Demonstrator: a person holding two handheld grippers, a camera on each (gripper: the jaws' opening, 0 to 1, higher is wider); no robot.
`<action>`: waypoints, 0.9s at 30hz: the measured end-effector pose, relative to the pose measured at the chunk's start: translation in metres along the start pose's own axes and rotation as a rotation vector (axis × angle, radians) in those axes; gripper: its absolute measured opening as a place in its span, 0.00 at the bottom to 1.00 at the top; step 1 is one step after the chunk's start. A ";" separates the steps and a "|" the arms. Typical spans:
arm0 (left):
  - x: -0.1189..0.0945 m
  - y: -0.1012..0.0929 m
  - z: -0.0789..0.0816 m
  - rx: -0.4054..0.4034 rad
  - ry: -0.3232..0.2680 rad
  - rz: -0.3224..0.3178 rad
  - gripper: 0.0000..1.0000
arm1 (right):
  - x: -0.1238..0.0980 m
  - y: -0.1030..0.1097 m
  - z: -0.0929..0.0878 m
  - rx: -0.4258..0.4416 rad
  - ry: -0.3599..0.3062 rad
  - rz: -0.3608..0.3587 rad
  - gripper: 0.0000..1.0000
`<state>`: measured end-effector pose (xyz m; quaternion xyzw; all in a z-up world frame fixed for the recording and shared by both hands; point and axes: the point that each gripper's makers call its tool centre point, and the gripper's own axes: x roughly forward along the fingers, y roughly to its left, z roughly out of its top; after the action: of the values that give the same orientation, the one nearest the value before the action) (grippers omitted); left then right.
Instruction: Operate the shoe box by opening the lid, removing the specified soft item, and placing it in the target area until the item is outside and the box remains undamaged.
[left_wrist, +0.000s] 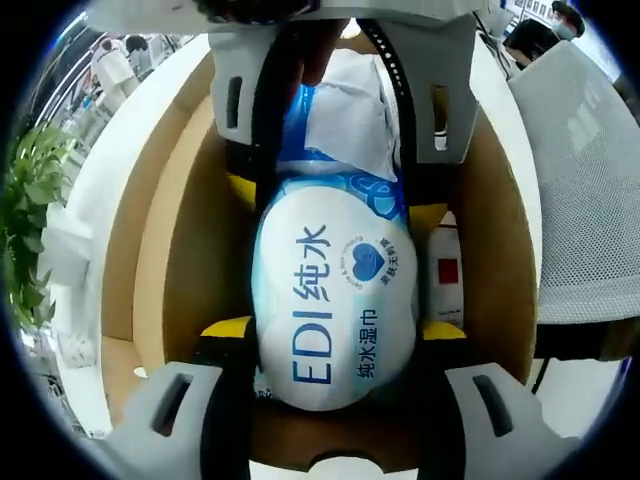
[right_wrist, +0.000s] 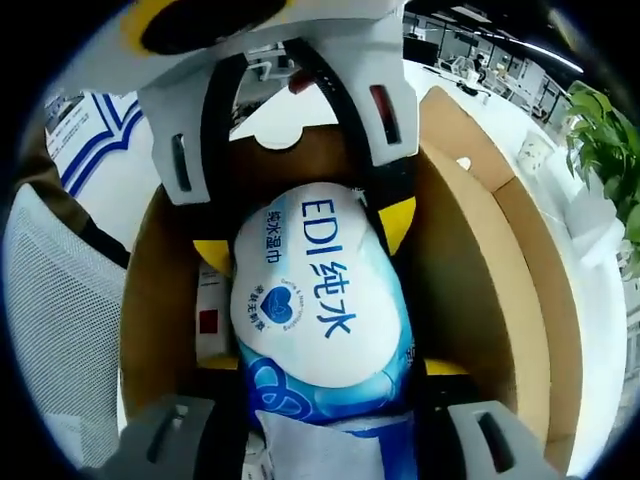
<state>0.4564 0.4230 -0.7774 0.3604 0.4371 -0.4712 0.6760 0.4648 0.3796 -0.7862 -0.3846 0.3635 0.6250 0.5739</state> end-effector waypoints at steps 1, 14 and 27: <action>0.001 0.000 0.000 -0.010 -0.008 -0.008 0.63 | 0.000 0.000 0.000 0.000 -0.003 0.009 0.65; 0.012 -0.001 0.003 0.005 -0.011 -0.035 0.66 | 0.006 0.002 0.002 0.009 -0.011 0.037 0.65; 0.012 -0.001 0.011 0.048 -0.119 -0.029 0.67 | 0.003 0.001 0.003 0.017 -0.040 0.018 0.63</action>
<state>0.4604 0.4088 -0.7843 0.3417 0.3898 -0.5118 0.6851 0.4631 0.3839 -0.7875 -0.3641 0.3606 0.6346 0.5786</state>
